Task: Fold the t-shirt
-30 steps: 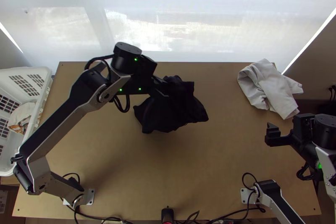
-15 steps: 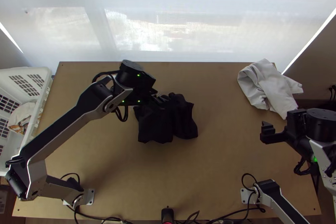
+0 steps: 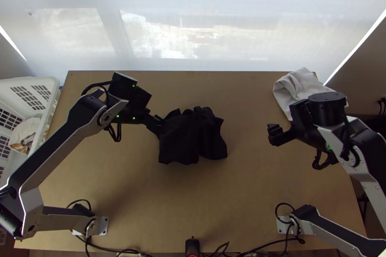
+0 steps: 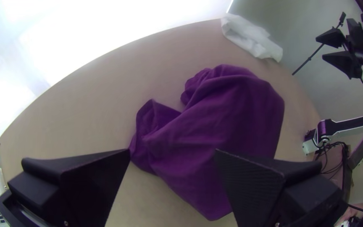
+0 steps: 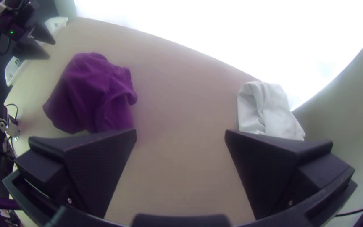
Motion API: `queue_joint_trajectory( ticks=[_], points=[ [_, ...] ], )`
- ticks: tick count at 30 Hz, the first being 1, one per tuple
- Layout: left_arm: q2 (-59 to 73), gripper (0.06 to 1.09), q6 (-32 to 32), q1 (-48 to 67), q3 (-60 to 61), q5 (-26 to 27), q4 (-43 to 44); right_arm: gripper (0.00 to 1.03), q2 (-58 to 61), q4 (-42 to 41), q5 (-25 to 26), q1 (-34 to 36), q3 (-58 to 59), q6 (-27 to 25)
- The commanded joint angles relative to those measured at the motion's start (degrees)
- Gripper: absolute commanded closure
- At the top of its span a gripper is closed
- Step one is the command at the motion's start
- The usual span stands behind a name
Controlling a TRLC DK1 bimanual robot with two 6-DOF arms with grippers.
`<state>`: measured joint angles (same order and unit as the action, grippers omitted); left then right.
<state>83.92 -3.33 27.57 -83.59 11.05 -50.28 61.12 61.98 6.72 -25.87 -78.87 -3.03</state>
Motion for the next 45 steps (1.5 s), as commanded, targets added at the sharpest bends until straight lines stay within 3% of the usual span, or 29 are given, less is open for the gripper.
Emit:
queue_joint_trajectory(
  ticks=[1, 8, 15, 25, 27, 30, 34, 40, 45],
  points=[
    [-1.13, 0.11, -0.62, -4.63, 3.26, 0.03, -0.87, 0.05, 9.72, -6.43, -0.22, -6.74, 0.03, -1.37],
    [-0.25, 0.11, -0.36, -8.15, 5.19, 0.03, -0.61, 0.05, 17.36, -13.9, -0.66, -8.59, 3.64, -2.95],
    [0.54, 0.11, -0.45, -8.68, 6.16, 0.03, -0.08, 0.05, 23.08, -21.02, -5.23, -11.05, 5.92, -3.3],
    [2.48, 0.11, -0.71, -9.03, 5.72, 0.03, 0.8, 0.06, 30.99, -25.5, -6.63, -13.24, 5.57, -3.3],
    [3.09, 0.11, -0.71, -9.12, 5.46, 0.03, 0.98, 0.19, 32.48, -26.12, -7.86, -13.24, 5.13, -3.3],
    [4.32, 0.11, -0.8, -9.2, 4.58, 0.03, 0.98, 0.69, 34.06, -26.47, -11.55, -13.33, 4.08, -3.56],
    [5.9, 0.11, -0.8, -9.2, 3.35, 0.03, 0.98, 1.0, 35.29, -26.56, -12.61, -13.42, 3.37, -4.44],
    [8.45, 0.11, -1.15, -9.03, 0.97, 0.11, 0.98, 1.0, 30.99, -25.59, -12.52, -14.39, 2.32, -5.85],
    [11.71, 0.11, -1.06, -8.24, -2.37, 0.2, 0.98, 1.0, 25.89, -20.23, -11.82, -15.53, -3.39, -7.34]
  ],
)
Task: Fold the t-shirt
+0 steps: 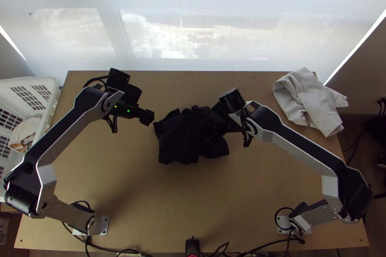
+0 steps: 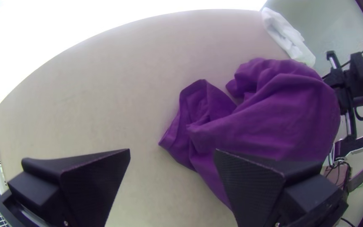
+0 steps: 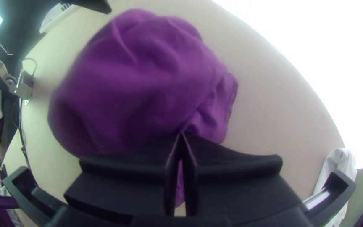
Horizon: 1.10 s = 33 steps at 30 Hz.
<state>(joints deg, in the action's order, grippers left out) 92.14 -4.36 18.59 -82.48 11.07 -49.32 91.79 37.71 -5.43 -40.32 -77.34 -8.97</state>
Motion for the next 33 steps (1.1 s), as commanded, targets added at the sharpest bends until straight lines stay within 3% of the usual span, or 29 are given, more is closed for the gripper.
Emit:
queue_joint_trajectory(
  ticks=[1, 12, 18, 26, 33],
  points=[
    [3.84, 0.11, 0.05, 0.92, -4.1, 0.18, 0.01, 1.0, -5.66, 4.56, 1.04, -0.82, -5.98, -1.57],
    [5.16, 0.11, 0.67, 2.68, -7.26, 0.97, -0.07, 1.0, -11.46, 1.57, 14.04, -0.73, -16.7, -11.07],
    [4.63, 0.11, 1.37, 2.68, -8.93, 1.32, -0.43, 1.0, -14.18, -8.1, 20.9, -1.61, -19.25, -18.45],
    [3.4, 0.11, 1.99, 2.77, -8.58, 2.46, -0.78, 1.0, -17.43, -21.37, 26.17, -5.3, -22.15, -33.57],
    [4.98, 0.11, 1.72, 5.14, -6.56, 2.55, -0.69, 1.0, -20.25, -21.01, 28.28, -6.0, -20.31, -36.12]
  ],
)
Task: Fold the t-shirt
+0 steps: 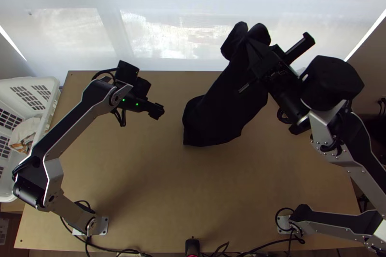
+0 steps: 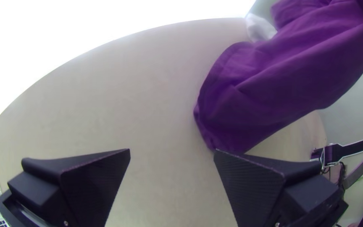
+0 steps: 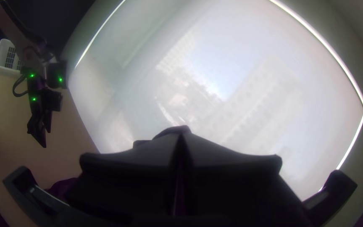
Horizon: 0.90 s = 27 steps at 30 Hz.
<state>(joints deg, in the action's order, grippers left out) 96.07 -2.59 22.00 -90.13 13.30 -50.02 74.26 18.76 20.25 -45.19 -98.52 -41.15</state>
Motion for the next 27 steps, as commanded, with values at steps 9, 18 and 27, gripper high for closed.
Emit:
queue_joint_trajectory(
  ticks=[9, 18, 27],
  points=[
    [6.06, 0.11, 1.71, 6.57, -5.23, 1.03, 0.45, 1.0, -6.32, -1.36, 3.57, -6.31, 3.33, -9.04],
    [7.64, 0.12, 5.23, 3.93, -16.48, 5.77, 0.27, 1.0, -10.1, -3.91, 6.12, -14.49, 7.29, -16.69],
    [11.42, 0.12, 10.06, 2.17, -37.14, 16.49, -7.72, 1.0, -14.76, -1.27, 9.02, -17.74, 20.12, -14.84]
  ],
)
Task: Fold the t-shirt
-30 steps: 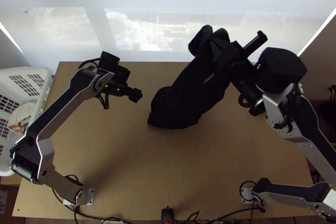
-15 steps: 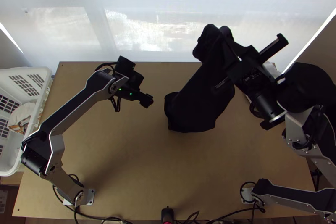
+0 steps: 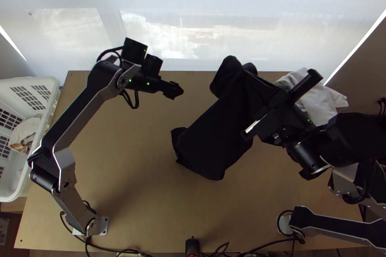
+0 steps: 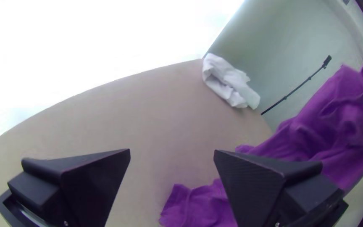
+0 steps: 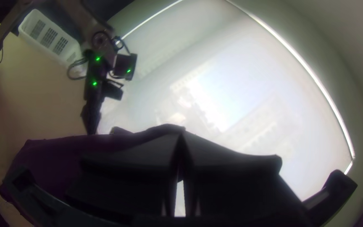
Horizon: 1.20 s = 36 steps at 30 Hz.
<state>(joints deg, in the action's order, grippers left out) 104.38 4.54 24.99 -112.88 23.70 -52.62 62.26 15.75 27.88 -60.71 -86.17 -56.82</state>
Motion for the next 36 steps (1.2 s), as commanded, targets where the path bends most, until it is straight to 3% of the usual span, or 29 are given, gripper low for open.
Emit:
queue_joint_trajectory(
  ticks=[1, 7, 16, 24, 31, 36],
  points=[
    [3.73, 0.12, 3.29, -0.65, -16.41, 6.79, -5.74, 1.0, -2.76, 2.01, 1.39, -2.13, 9.0, 1.36],
    [3.38, 0.12, 3.2, -1.09, -14.47, 6.97, -6.44, 1.0, -0.91, 4.55, 0.51, 1.03, 14.45, 4.61],
    [1.79, 0.12, 0.83, -4.08, -9.64, 6.97, -9.17, 1.0, 0.76, 0.25, -10.74, 25.11, 23.07, 8.57],
    [2.76, 0.12, -0.14, -3.37, -8.41, 6.97, -9.25, 1.0, -7.94, 0.07, -11.97, 34.87, 35.63, 8.39],
    [5.22, 0.12, -0.67, -1.09, -8.76, 7.06, -9.34, 1.0, -20.86, 13.78, -11.97, 35.4, 45.13, 8.74],
    [6.36, 0.12, -0.84, 1.02, -8.76, 6.97, -9.61, 1.0, -28.51, 24.95, -12.67, 34.43, 49.52, 12.7]
  ],
)
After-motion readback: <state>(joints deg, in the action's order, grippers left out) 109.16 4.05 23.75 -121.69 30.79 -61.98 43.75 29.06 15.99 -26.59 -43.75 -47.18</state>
